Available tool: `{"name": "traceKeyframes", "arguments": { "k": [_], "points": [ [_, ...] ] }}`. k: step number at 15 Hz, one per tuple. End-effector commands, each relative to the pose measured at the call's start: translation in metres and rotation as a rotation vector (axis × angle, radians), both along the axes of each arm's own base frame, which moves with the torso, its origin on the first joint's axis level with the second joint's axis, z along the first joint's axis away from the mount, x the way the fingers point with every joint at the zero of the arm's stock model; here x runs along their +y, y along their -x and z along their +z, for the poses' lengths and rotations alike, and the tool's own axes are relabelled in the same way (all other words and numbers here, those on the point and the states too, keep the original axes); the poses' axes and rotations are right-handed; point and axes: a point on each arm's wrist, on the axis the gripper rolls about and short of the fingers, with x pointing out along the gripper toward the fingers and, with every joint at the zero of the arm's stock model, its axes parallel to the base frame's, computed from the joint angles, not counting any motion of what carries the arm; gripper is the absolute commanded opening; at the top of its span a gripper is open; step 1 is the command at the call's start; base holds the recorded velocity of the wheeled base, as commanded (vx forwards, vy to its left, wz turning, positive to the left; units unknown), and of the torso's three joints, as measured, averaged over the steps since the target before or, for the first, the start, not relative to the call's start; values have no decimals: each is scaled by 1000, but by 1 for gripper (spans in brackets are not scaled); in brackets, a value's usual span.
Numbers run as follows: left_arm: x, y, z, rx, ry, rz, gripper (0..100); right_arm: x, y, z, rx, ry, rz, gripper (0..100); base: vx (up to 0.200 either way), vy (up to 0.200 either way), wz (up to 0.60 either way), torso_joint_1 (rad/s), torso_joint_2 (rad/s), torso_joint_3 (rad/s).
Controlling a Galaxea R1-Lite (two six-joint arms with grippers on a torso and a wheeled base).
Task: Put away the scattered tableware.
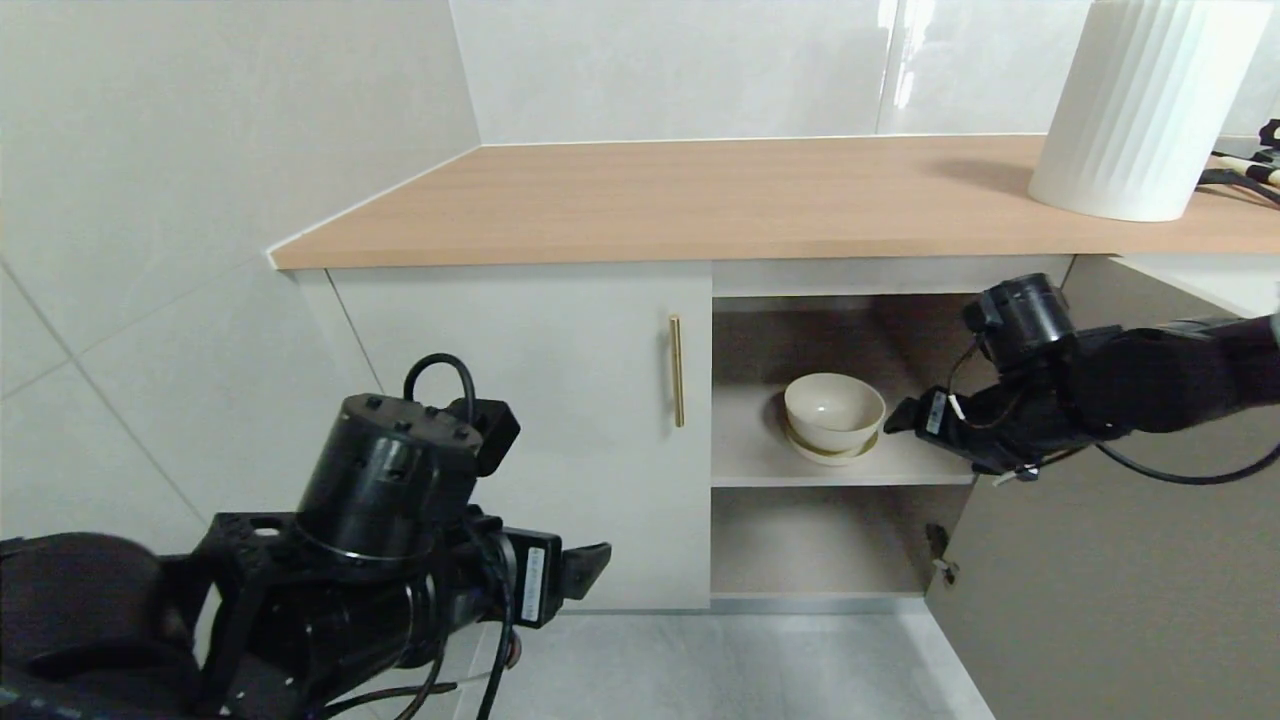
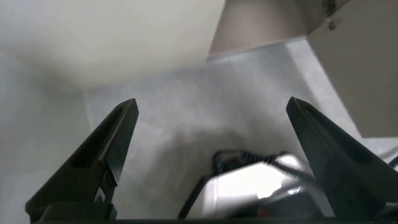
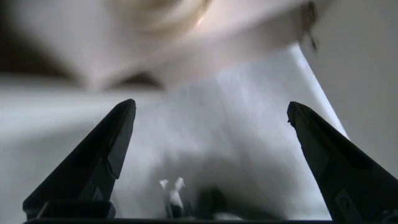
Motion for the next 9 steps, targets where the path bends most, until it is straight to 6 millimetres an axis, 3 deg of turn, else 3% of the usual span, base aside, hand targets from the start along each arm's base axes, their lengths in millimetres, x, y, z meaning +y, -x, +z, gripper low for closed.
{"name": "traceKeyframes", "arguments": {
  "k": [1,3,5,6,9],
  "points": [
    [18,20,-4,7,-5,1,100,-4,88,31,-54,6,125,100,0,0,0,0,0,0],
    [20,24,-12,31,-23,2,100,-1,116,26,-34,11,177,100,0,0,0,0,0,0],
    [21,24,-12,31,-23,4,100,5,137,2,52,43,244,100,0,0,0,0,0,0],
    [21,24,-11,29,-21,4,100,6,144,-7,81,62,265,100,-200,0,0,-7,7,2],
    [20,23,-12,33,-21,6,100,6,145,-7,76,88,295,100,-200,0,0,9,1,2]
  ]
}}
